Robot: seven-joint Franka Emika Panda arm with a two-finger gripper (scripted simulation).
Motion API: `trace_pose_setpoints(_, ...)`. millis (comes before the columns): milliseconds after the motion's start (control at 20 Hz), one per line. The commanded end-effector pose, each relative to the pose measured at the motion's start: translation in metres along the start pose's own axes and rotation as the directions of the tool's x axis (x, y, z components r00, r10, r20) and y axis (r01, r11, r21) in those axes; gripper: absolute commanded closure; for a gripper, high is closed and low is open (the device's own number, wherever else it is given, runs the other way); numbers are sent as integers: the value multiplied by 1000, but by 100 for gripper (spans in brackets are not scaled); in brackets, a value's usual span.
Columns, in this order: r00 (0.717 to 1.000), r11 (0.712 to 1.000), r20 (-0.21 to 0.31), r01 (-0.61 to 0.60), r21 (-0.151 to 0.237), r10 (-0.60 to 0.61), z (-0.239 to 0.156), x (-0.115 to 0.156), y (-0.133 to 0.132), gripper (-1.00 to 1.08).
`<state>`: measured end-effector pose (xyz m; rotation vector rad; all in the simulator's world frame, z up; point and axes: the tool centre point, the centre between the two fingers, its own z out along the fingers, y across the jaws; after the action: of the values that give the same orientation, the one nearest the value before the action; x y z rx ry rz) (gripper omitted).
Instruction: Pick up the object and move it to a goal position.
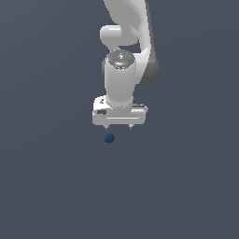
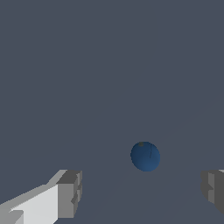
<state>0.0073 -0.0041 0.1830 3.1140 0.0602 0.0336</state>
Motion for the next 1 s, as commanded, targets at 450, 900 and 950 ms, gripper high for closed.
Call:
trace_pose_setpoints(450,999,999,-20,34,27,-34,-10,3,-17,-92)
trace_pose_setpoints(900,1000,1000,-12,3,28,-2,10,-2,-6,-92)
trace_pose_setpoints(950,1000,1000,-10,-6,29,6,15,-4,-3,-92)
